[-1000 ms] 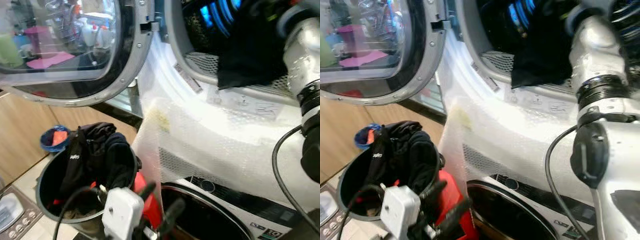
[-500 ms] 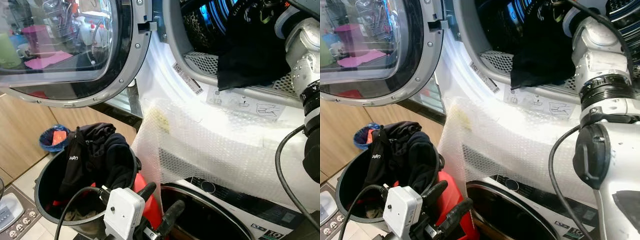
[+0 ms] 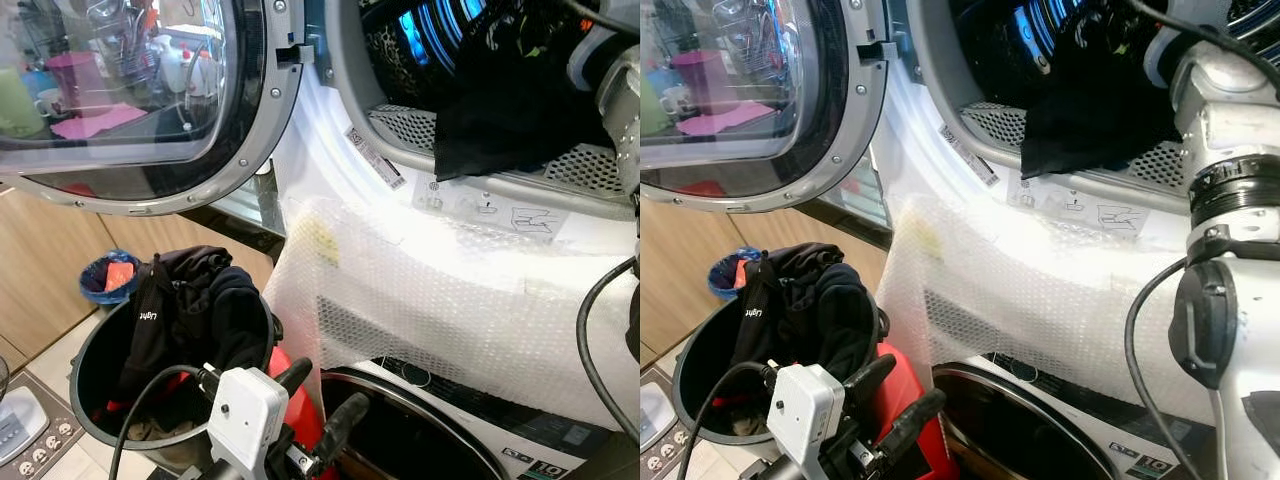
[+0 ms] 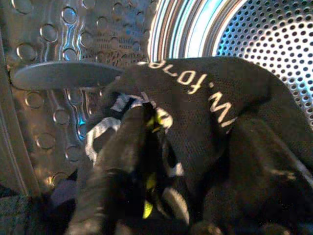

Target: Clothes washing

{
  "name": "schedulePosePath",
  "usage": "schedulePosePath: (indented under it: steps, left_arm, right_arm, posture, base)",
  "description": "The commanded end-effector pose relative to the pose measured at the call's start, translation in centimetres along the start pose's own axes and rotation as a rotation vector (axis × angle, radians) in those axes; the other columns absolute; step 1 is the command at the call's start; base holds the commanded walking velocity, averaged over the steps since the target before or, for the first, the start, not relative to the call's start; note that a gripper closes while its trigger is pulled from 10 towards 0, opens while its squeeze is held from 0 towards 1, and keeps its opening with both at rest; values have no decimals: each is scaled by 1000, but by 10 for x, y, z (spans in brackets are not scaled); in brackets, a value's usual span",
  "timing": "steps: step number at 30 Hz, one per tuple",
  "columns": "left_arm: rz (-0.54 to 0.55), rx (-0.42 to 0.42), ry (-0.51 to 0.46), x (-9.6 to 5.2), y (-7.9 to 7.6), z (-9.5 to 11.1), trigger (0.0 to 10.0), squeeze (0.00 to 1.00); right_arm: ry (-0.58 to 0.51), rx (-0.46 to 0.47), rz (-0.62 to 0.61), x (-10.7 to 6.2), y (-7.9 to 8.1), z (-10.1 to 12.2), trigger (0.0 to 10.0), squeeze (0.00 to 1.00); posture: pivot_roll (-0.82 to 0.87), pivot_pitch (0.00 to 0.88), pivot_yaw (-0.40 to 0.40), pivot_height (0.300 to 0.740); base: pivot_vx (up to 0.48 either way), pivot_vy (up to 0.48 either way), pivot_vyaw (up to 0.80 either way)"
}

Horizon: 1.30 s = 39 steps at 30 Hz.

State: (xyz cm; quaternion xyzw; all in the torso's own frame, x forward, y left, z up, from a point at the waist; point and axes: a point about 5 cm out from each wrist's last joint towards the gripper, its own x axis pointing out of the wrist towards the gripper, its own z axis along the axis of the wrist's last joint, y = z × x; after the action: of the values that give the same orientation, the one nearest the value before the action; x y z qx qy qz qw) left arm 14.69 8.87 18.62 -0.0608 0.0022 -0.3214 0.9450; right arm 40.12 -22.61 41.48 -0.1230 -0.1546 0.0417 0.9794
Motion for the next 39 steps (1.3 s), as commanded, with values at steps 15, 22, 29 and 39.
schedulePosePath:
  steps: [15,22,29,39]
  left_arm:
    - [8,3,23,-1,1,-2,10000,0]
    - [8,3,23,-1,1,-2,10000,0]
    - [8,3,23,-1,1,-2,10000,0]
    - [8,3,23,-1,1,-2,10000,0]
  right_arm:
    - [-31,-9,-9,0,0,9,10000,1000]
    - [-31,-9,-9,0,0,9,10000,1000]
    - [-31,-9,-9,0,0,9,10000,1000]
    - [-31,-9,-9,0,0,9,10000,1000]
  posture:
    - [114,36,-177,740]
    - [114,36,-177,740]
    - [114,36,-177,740]
    - [114,36,-177,740]
  base:
    - [0,0,0]
    - [0,0,0]
    - [0,0,0]
    - [0,0,0]
